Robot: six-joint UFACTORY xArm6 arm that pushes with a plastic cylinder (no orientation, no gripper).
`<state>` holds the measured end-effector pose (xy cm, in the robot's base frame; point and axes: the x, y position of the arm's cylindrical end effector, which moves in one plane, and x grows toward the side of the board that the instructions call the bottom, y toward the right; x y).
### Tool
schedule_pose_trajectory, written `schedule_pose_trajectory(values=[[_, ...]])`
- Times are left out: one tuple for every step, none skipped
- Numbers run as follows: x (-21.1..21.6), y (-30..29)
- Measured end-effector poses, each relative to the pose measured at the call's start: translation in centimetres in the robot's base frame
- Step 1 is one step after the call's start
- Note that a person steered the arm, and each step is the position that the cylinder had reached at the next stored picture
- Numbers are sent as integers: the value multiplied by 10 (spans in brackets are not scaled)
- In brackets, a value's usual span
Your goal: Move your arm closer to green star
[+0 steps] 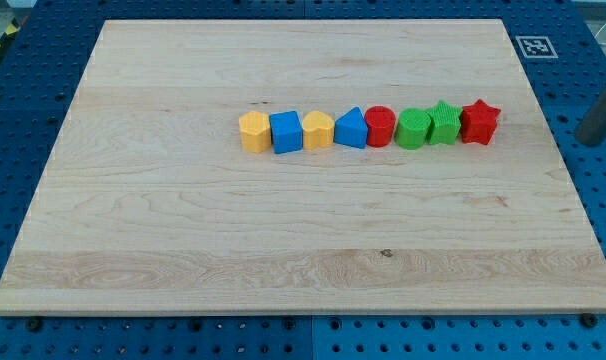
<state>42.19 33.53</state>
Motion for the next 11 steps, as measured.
schedule_pose_trajectory(values=[[-20,-4],[-34,-26],[-43,-44],[-55,-59],[-57,-75],[-57,-92],[-57,-105],[-57,-120],[-57,-138],[-57,-151],[-57,-160]])
